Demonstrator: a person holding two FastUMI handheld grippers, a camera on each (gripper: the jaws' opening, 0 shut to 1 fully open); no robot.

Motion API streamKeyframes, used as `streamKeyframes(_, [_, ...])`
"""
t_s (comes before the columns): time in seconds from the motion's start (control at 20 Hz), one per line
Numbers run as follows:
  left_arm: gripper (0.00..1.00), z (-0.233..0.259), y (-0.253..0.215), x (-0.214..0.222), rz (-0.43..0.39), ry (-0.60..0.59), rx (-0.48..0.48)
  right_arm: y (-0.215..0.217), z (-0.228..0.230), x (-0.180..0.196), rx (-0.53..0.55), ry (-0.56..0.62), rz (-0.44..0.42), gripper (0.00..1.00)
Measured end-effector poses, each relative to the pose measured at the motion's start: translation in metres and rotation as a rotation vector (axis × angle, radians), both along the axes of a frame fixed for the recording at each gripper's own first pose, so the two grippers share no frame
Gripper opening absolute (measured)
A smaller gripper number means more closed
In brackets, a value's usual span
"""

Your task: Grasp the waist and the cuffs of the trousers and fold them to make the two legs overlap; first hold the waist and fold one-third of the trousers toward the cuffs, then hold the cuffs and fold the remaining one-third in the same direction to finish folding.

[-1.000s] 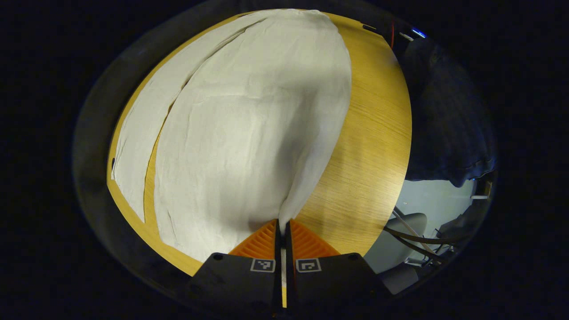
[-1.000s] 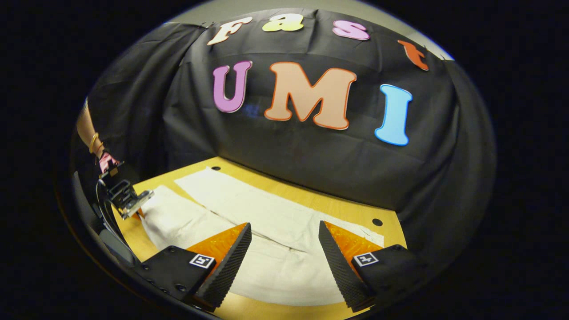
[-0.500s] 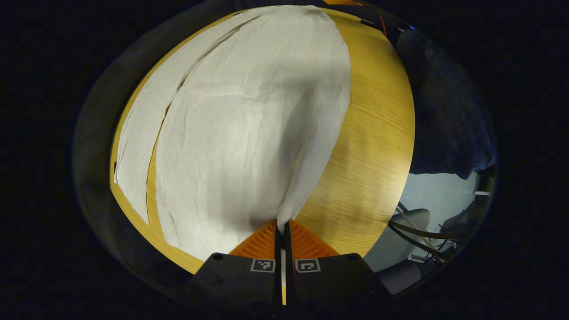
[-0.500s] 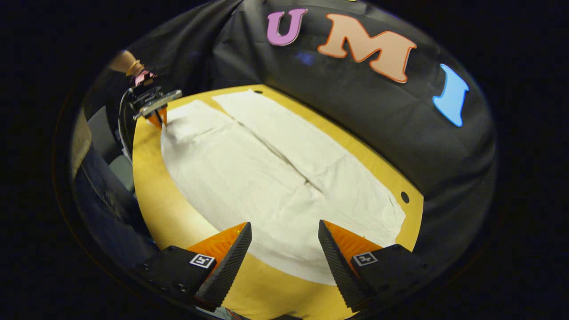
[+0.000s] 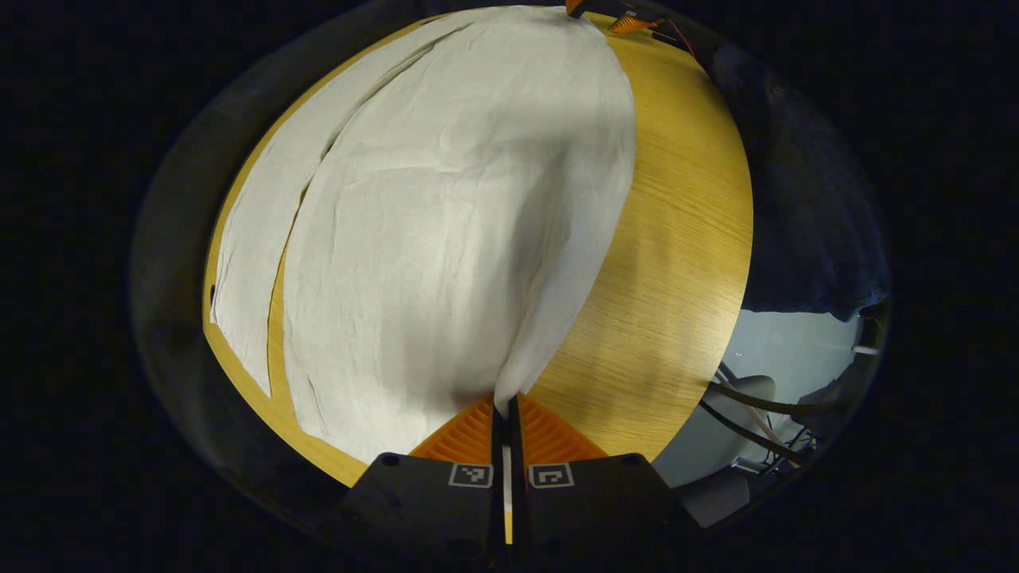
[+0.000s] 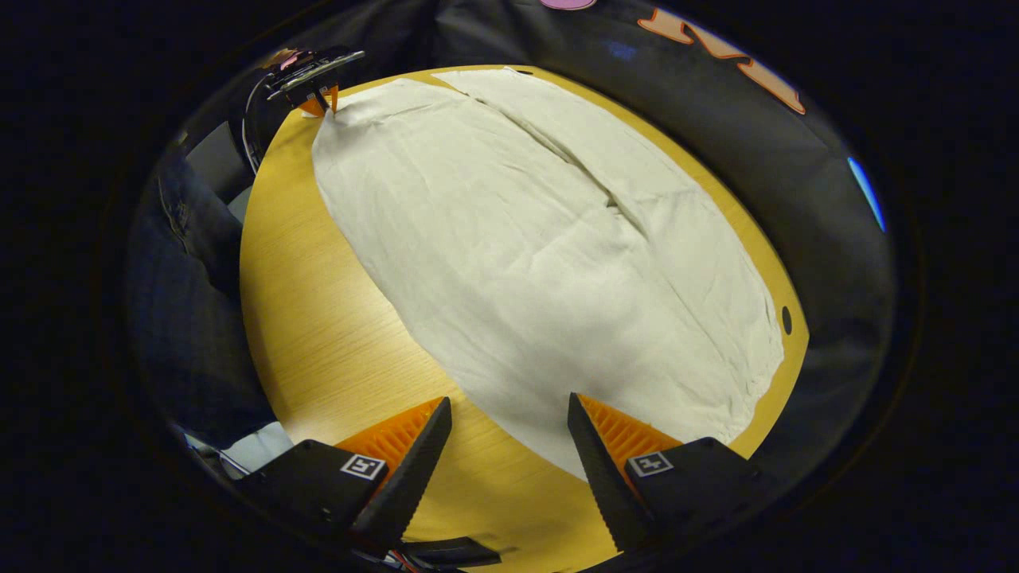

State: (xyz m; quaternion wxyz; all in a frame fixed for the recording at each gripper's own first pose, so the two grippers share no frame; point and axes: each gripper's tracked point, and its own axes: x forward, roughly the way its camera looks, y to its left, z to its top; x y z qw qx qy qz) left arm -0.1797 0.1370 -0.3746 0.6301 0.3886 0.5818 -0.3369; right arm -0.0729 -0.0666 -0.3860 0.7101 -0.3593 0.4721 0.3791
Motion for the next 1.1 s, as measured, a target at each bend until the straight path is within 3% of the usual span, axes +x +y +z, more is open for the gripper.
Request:
streamKeyframes(0.1, [0.02, 0.000, 0.000, 0.000, 0.003, -0.002, 0.006, 0.000, -0.003, -0.005, -0.001, 0.043, 0.010, 0.95])
streamKeyframes(0.25, [0.02, 0.000, 0.000, 0.000, 0.004, -0.002, 0.011, 0.004, -0.005, -0.013, 0.005, 0.105, 0.024, 0.84])
streamKeyframes(0.35, [0.02, 0.000, -0.001, 0.000, 0.004, 0.004, 0.009, 0.004, -0.005, -0.014, -0.007, 0.126, -0.002, 0.63])
streamKeyframes(0.55, [0.02, 0.000, -0.001, 0.000, 0.001, 0.022, 0.007, 0.004, -0.005, -0.014, -0.028, 0.134, 0.008, 0.64])
streamKeyframes(0.7, [0.02, 0.001, -0.001, -0.001, 0.004, 0.033, 0.004, 0.006, -0.003, -0.012, -0.038, 0.120, 0.028, 0.43])
streamKeyframes(0.75, [0.02, 0.001, -0.002, 0.000, 0.004, 0.036, 0.001, 0.007, -0.003, -0.010, -0.046, 0.108, 0.033, 0.27])
streamKeyframes(0.8, [0.02, 0.000, -0.001, -0.001, 0.003, 0.038, 0.000, 0.007, -0.003, -0.008, -0.053, 0.094, 0.036, 0.24])
streamKeyframes(0.85, [0.02, 0.000, -0.001, -0.001, 0.002, 0.040, -0.001, 0.006, -0.004, -0.008, -0.060, 0.088, 0.040, 0.12])
streamKeyframes(1.0, [0.02, 0.000, -0.001, -0.001, 0.003, 0.048, -0.009, 0.007, -0.003, -0.007, -0.063, 0.079, 0.023, 0.04])
streamKeyframes(1.1, [0.02, 0.001, -0.001, -0.001, 0.002, 0.041, -0.024, 0.005, -0.004, -0.007, -0.074, 0.089, -0.009, 0.04])
